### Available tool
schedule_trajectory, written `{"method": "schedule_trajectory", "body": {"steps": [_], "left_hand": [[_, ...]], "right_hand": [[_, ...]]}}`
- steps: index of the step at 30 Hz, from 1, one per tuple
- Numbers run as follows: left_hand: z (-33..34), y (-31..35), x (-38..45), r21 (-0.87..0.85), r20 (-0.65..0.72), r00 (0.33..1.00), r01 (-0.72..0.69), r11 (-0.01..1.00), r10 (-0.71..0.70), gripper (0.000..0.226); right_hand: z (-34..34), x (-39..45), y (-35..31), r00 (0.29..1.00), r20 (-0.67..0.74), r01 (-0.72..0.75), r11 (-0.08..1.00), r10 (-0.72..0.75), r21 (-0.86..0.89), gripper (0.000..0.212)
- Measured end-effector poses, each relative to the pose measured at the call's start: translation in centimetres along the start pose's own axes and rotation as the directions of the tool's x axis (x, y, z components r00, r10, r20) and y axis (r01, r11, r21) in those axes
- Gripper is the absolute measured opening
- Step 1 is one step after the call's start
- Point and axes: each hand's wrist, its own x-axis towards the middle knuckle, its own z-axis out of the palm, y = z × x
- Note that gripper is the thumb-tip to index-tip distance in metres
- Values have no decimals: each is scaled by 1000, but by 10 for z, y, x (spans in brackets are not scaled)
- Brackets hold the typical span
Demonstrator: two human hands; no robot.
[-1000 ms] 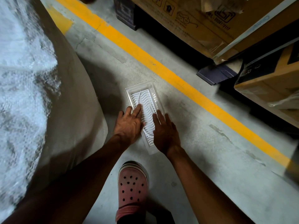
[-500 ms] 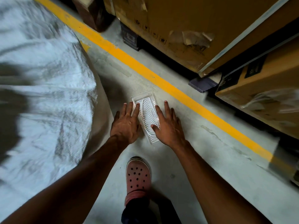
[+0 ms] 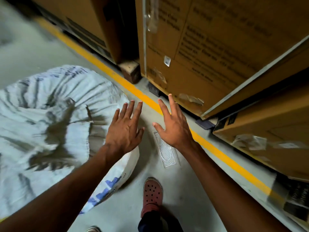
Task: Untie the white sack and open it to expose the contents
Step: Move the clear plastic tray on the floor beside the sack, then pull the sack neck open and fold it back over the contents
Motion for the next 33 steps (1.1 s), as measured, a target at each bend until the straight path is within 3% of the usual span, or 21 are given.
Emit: {"method": "schedule_trajectory", "body": {"steps": [7, 12, 16, 23, 29, 33], "left_hand": [[-105, -54, -72, 80, -136, 988, 90, 993, -78, 83], [-122, -126, -129, 170, -156, 971, 208, 963, -182, 82], [-117, -181, -154, 188, -95, 958, 284, 940, -270, 86], [-121, -222, -166, 81, -26, 954, 298, 951, -297, 92], [-100, -209, -145, 30, -5, 943, 334, 942, -334, 107], [-89, -220, -146, 49, 13, 943, 331, 942, -332, 116]], "right_hand": [[-33, 17, -121, 984, 31, 171, 976, -176, 136, 76], [7, 17, -197, 967, 108, 207, 958, -231, 197, 80], [51, 16, -236, 968, 158, 159, 964, -195, 215, 82], [90, 14, -267, 971, 213, 54, 966, -110, 252, 83], [104, 22, -268, 990, 134, -4, 958, -37, 287, 83], [108, 26, -262, 994, 71, 58, 950, -84, 306, 78]]}}
